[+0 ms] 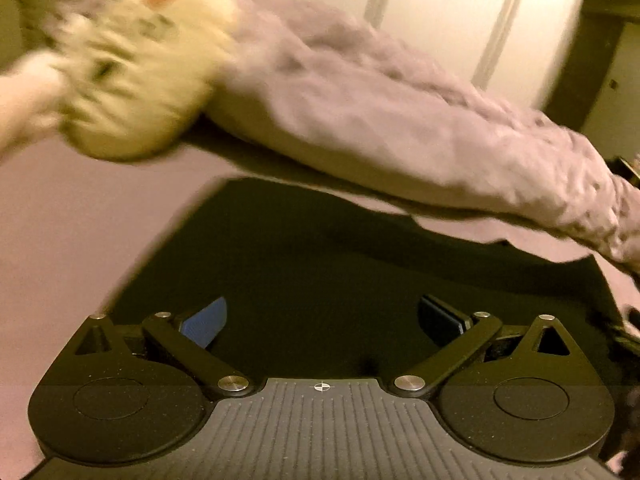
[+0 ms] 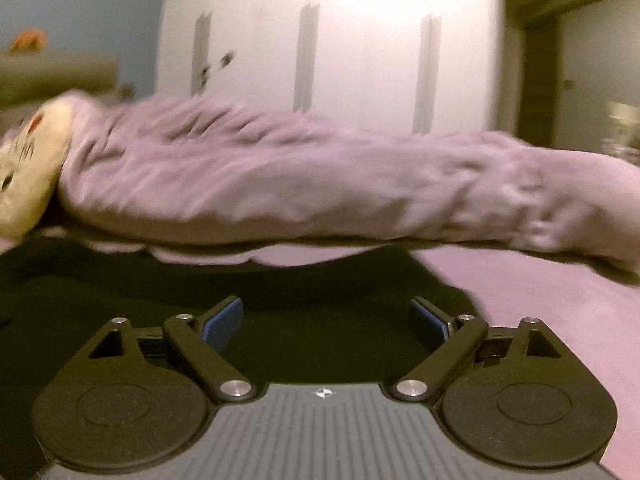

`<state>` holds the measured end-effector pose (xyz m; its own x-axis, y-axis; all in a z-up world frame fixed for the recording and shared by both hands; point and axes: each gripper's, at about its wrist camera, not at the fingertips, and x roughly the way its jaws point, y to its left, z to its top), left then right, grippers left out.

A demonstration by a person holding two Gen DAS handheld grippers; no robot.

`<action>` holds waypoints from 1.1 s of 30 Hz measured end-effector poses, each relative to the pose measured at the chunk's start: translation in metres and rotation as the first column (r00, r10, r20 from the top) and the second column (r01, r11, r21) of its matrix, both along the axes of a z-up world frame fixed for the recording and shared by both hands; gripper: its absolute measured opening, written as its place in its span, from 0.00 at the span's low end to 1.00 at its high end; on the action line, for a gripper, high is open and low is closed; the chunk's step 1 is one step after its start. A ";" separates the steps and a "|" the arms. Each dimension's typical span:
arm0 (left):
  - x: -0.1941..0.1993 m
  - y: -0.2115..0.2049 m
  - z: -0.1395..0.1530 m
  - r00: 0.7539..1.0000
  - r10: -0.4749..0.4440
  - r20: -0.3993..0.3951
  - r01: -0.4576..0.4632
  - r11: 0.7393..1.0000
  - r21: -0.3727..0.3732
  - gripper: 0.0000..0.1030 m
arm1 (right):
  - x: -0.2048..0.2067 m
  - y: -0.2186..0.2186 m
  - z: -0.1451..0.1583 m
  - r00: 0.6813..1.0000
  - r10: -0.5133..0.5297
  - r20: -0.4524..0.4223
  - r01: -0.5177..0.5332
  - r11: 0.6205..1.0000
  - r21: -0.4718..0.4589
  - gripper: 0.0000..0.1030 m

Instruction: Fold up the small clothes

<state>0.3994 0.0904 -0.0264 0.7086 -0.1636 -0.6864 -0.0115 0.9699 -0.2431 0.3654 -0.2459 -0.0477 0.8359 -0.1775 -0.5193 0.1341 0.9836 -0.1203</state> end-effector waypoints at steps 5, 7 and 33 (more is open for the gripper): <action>0.063 -0.060 -0.037 0.998 -0.057 0.003 0.055 0.977 0.208 1.00 | 0.072 0.015 -0.045 0.975 0.023 -0.222 -0.041 0.996 -0.077 0.35; 0.075 -0.071 -0.052 0.997 -0.073 0.017 0.065 0.957 0.283 1.00 | 0.085 0.008 -0.050 0.978 -0.008 -0.208 -0.010 0.996 -0.084 0.37; -0.079 0.131 -0.031 0.988 0.149 -0.035 -0.150 0.989 -0.011 1.00 | -0.132 -0.048 -0.016 0.942 -0.328 -0.077 0.327 0.945 -0.019 0.88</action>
<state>0.3207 0.2213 -0.0577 0.7022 -0.0671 -0.7088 -0.1645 0.9533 -0.2533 0.2337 -0.2941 -0.0632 0.6881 -0.4382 -0.5783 0.4388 0.8861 -0.1492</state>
